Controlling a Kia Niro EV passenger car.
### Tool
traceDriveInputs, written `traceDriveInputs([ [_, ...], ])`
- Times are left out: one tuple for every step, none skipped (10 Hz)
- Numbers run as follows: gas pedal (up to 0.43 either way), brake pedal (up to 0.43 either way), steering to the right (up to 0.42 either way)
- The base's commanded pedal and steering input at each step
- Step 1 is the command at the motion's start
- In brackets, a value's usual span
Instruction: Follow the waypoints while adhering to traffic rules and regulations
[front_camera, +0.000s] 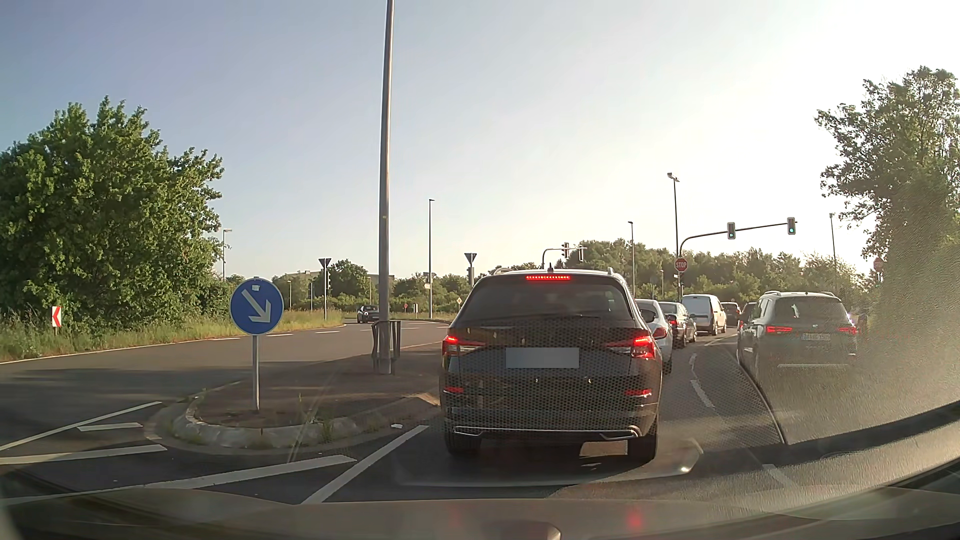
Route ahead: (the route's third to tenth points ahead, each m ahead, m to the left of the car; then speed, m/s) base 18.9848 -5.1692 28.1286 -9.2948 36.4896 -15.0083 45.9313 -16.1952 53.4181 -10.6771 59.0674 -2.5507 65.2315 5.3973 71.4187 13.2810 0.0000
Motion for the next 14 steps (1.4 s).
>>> traceDriveInputs([
  [0.000,0.445,0.052],
  [0.000,0.439,0.052],
  [0.000,0.445,0.052],
  [0.000,0.439,0.052],
  [0.000,0.445,0.052],
  [0.000,0.445,0.052],
  [0.000,0.439,0.052],
  [0.000,0.439,0.052],
  [0.000,0.439,0.052],
  [0.000,0.439,0.052],
  [0.000,0.439,0.052],
  [0.000,0.439,0.052],
  [0.000,0.439,0.052],
  [0.000,0.439,0.052],
])
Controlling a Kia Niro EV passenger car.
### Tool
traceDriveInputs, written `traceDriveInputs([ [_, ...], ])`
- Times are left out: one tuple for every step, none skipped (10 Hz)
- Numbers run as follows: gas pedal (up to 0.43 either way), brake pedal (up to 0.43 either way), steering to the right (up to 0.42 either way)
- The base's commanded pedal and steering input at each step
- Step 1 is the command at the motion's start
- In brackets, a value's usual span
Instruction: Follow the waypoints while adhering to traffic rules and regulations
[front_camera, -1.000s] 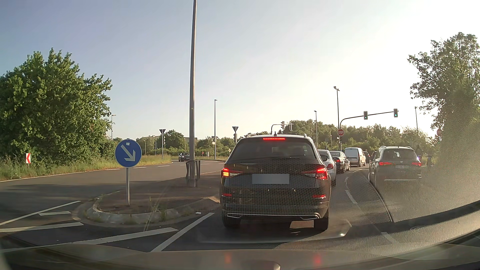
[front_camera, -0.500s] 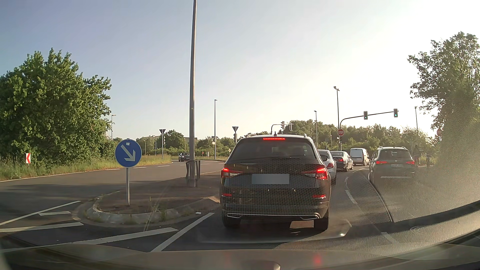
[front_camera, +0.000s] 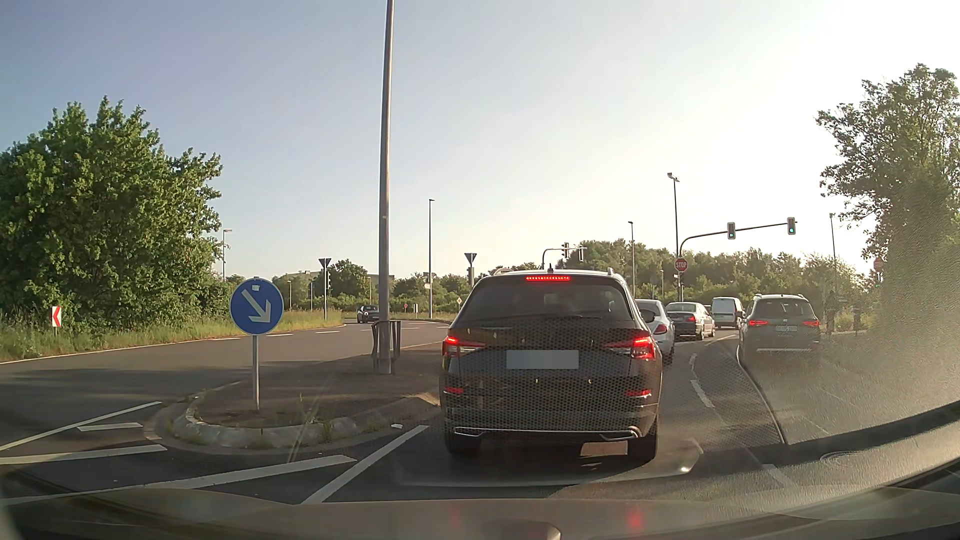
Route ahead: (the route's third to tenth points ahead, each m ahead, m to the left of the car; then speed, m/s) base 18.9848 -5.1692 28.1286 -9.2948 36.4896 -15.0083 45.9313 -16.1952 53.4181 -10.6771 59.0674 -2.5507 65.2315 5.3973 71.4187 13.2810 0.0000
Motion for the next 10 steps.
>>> traceDriveInputs([
  [0.000,0.445,0.052],
  [0.000,0.439,0.052],
  [0.000,0.445,0.052],
  [0.000,0.445,0.052],
  [0.000,0.439,0.052],
  [0.000,0.439,0.052],
  [0.000,0.439,0.052],
  [0.000,0.445,0.052],
  [0.000,0.421,0.052],
  [0.000,0.104,0.052],
])
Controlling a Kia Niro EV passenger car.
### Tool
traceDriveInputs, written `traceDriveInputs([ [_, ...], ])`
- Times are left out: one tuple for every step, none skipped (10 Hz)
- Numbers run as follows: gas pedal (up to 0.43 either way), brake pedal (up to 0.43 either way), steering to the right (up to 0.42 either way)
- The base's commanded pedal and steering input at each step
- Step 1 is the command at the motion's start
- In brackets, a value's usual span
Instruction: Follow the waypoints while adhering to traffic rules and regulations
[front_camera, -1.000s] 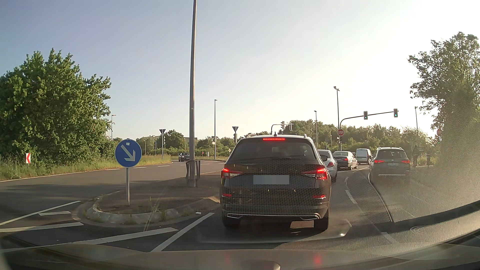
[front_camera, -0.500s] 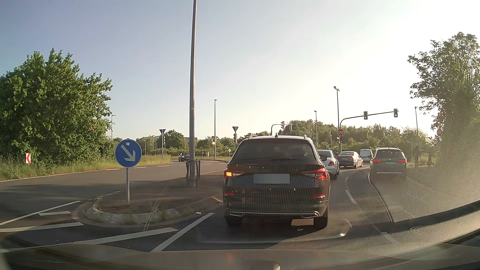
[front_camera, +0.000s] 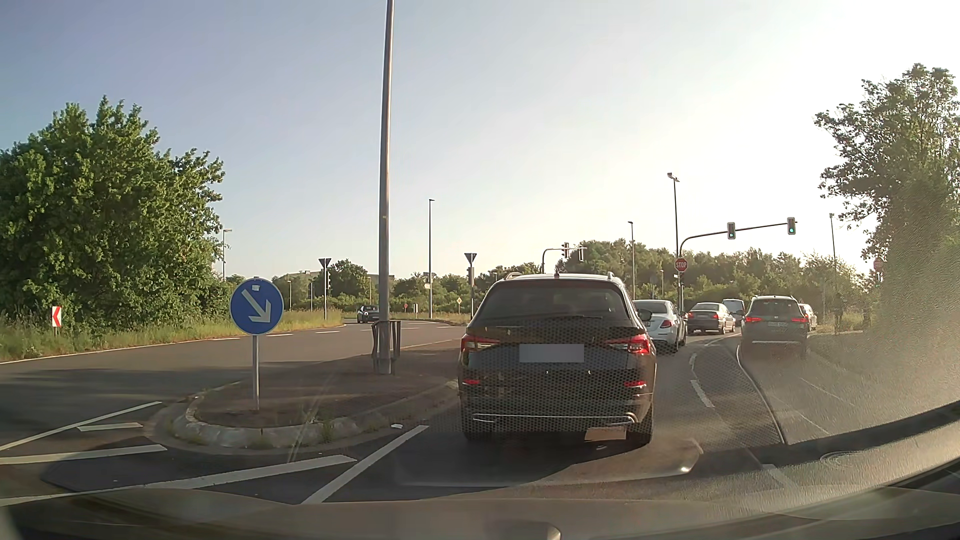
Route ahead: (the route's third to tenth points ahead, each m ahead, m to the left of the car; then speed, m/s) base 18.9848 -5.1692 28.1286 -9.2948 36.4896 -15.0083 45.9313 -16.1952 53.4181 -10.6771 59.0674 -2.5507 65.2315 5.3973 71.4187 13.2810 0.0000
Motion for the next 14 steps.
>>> traceDriveInputs([
  [0.000,0.000,0.052],
  [0.000,0.000,0.052],
  [0.000,0.000,0.052],
  [0.000,0.006,0.052],
  [0.177,0.000,0.052],
  [0.220,0.000,0.052],
  [0.220,0.000,0.052],
  [0.228,0.000,0.052],
  [0.248,0.000,0.052],
  [0.280,0.000,0.052],
  [0.287,0.006,0.052],
  [0.311,0.006,0.052],
  [0.319,0.006,0.053],
  [0.319,0.000,0.055],
])
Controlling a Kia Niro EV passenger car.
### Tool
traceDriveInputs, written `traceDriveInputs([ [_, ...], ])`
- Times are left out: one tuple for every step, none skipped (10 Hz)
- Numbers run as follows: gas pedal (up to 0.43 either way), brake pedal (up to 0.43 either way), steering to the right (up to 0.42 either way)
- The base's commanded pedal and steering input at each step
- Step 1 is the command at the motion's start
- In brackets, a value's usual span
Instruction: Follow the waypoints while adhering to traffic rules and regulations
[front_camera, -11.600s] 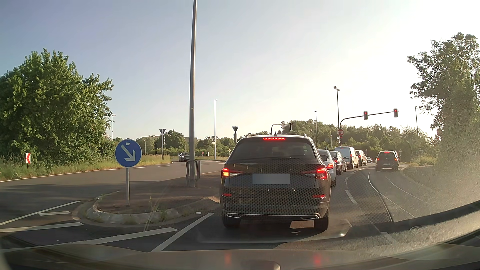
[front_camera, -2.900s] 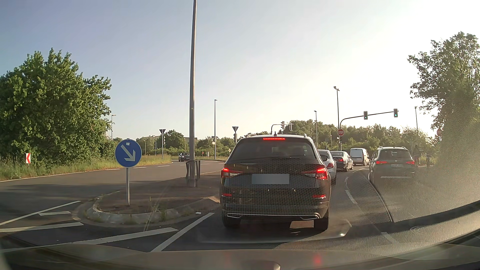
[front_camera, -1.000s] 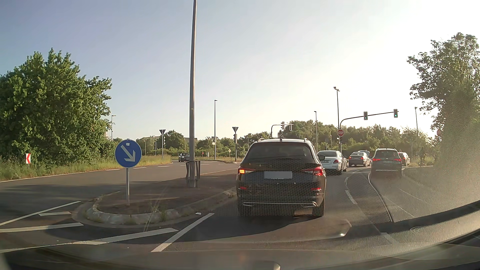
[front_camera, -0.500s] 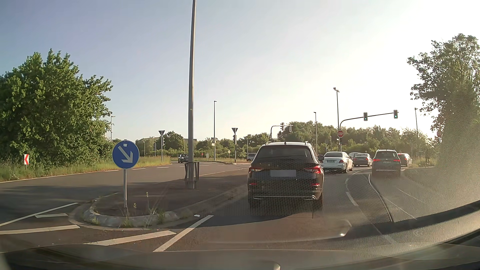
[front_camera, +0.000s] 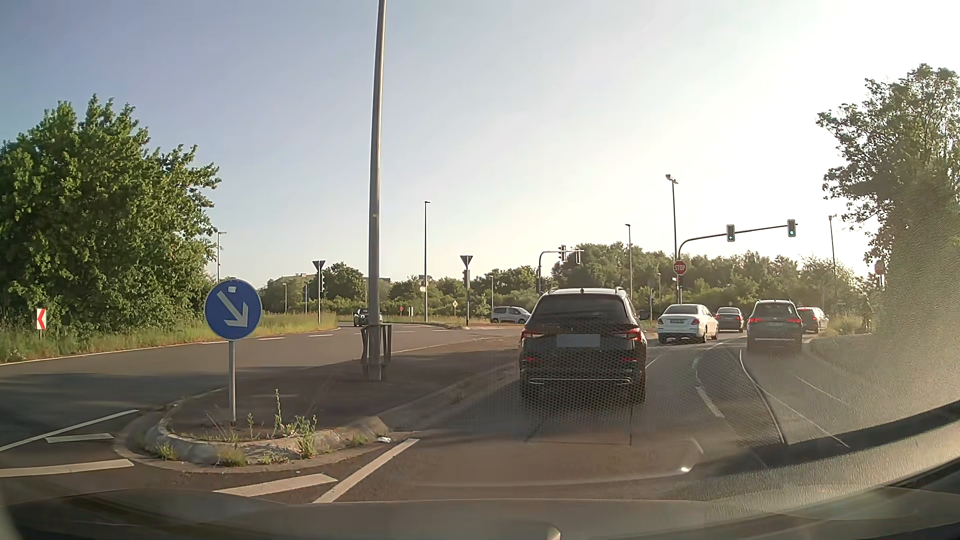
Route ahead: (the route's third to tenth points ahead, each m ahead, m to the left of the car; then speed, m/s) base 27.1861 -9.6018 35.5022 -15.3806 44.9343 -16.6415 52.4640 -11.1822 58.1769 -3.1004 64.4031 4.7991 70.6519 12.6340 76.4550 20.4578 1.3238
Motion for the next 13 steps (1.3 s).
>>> traceDriveInputs([
  [0.319,0.000,0.058],
  [0.319,0.006,0.066],
  [0.319,0.006,0.074],
  [0.319,0.006,0.082],
  [0.319,0.000,0.087],
  [0.331,0.000,0.090],
  [0.331,0.000,0.093],
  [0.339,0.000,0.096],
  [0.339,0.000,0.099],
  [0.339,0.000,0.108],
  [0.339,0.000,0.117],
  [0.339,0.000,0.130],
  [0.339,0.000,0.137],
])
